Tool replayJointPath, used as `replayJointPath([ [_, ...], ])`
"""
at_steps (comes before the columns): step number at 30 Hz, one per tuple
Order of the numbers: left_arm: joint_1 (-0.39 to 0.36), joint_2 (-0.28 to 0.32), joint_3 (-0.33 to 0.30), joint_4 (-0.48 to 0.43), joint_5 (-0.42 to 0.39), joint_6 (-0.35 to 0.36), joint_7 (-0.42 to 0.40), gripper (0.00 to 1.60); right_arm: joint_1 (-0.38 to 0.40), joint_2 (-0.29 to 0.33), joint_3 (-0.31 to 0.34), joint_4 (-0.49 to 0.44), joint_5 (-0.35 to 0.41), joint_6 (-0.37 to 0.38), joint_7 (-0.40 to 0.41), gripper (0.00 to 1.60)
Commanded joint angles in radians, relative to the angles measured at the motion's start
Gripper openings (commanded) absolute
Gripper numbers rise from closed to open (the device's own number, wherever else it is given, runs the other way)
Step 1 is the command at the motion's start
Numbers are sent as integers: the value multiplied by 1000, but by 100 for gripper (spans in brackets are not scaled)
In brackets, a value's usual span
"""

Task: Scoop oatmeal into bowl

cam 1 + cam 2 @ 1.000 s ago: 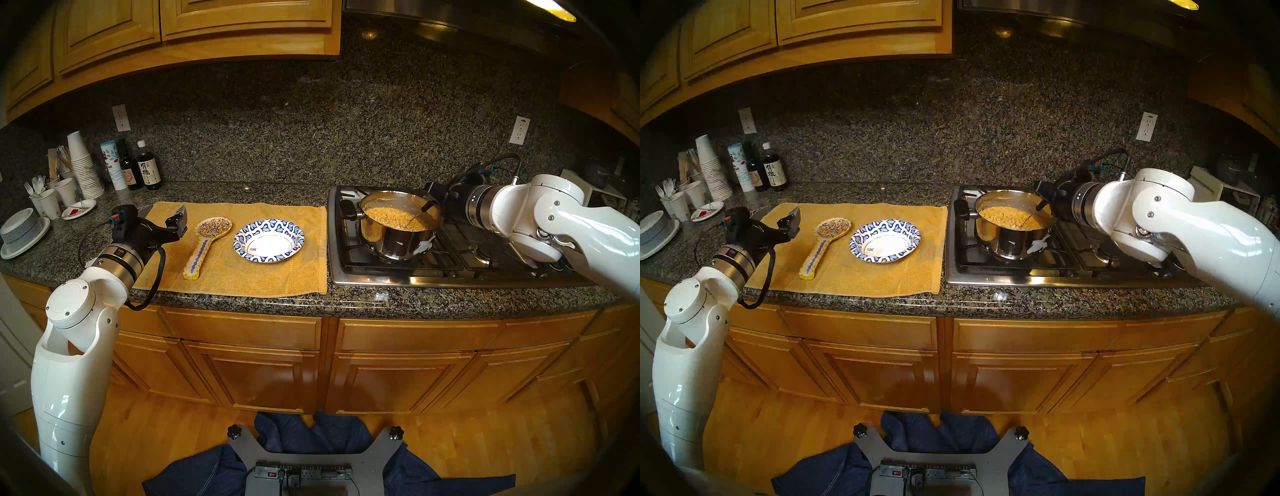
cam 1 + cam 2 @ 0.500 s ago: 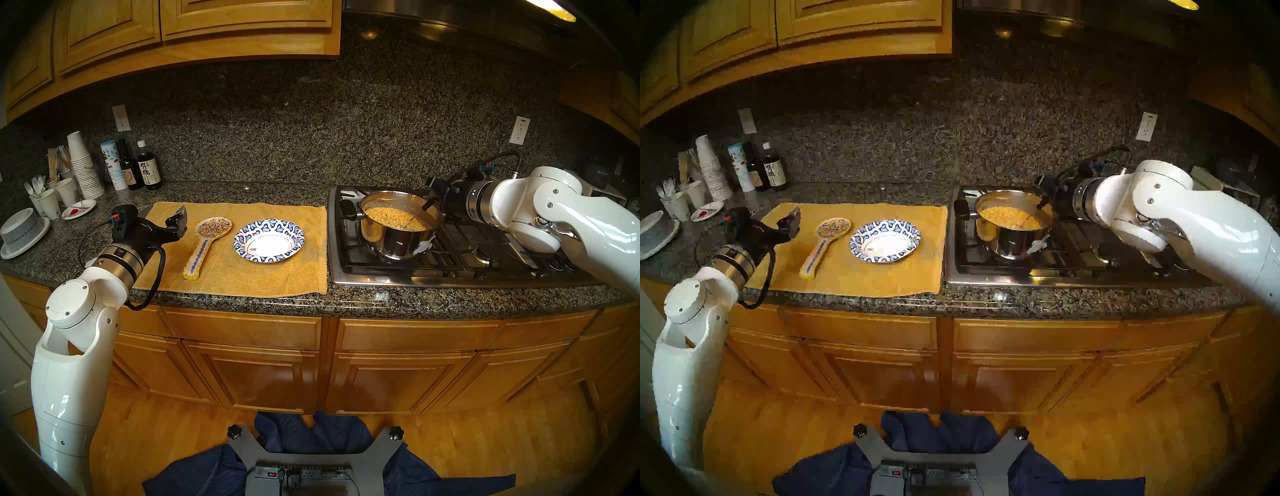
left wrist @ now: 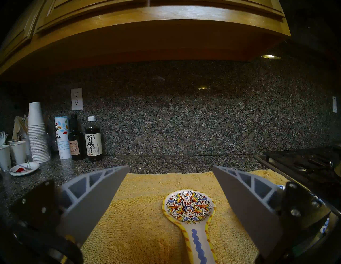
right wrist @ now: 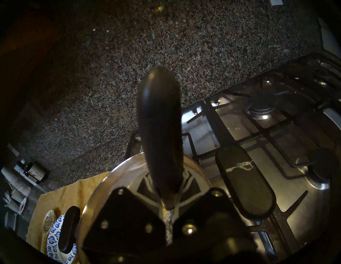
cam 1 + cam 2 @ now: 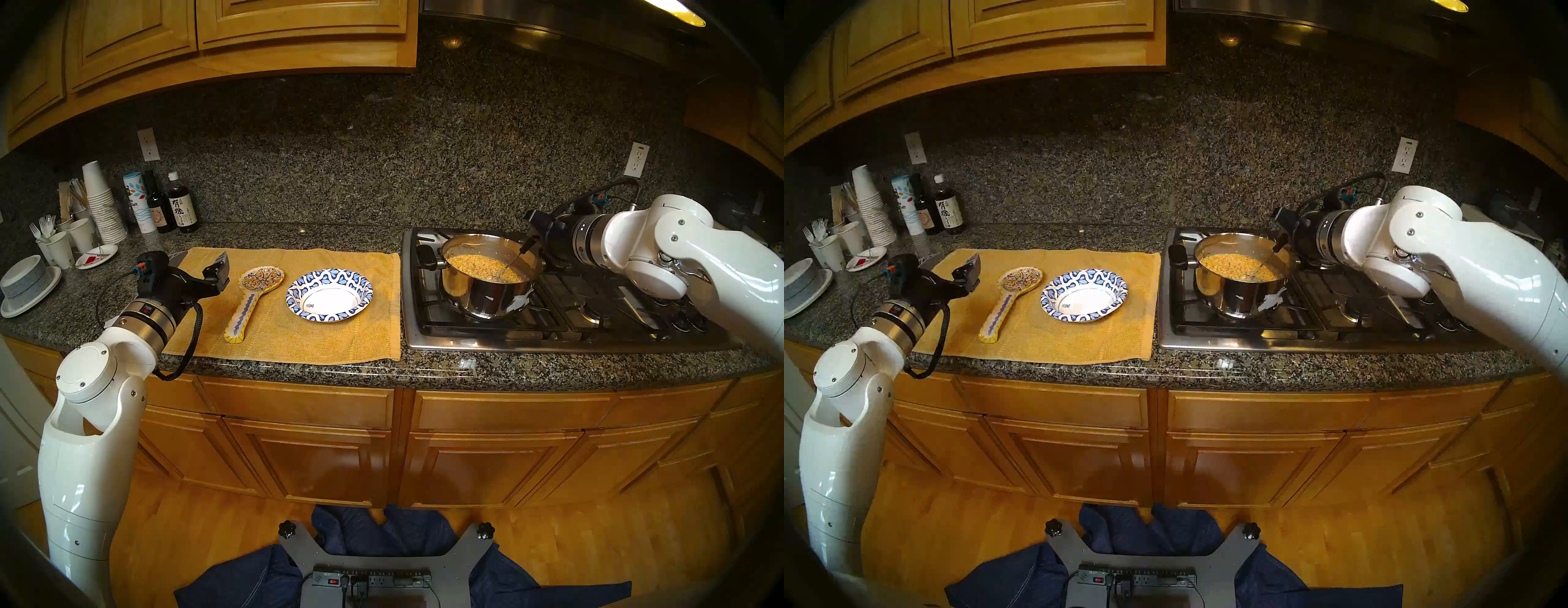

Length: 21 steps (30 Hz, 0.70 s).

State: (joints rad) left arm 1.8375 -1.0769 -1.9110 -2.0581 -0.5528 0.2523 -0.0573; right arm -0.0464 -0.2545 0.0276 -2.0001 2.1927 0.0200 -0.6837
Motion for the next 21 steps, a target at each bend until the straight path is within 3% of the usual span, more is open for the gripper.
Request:
replayJointPath([
  [1, -20, 4, -10, -25, -3, -12, -1, 160, 59, -2, 52, 1, -10, 3, 9, 0],
  [21, -20, 4, -10, -26, -3, -12, -1, 160, 44, -24, 43, 36, 53, -10, 19, 0],
])
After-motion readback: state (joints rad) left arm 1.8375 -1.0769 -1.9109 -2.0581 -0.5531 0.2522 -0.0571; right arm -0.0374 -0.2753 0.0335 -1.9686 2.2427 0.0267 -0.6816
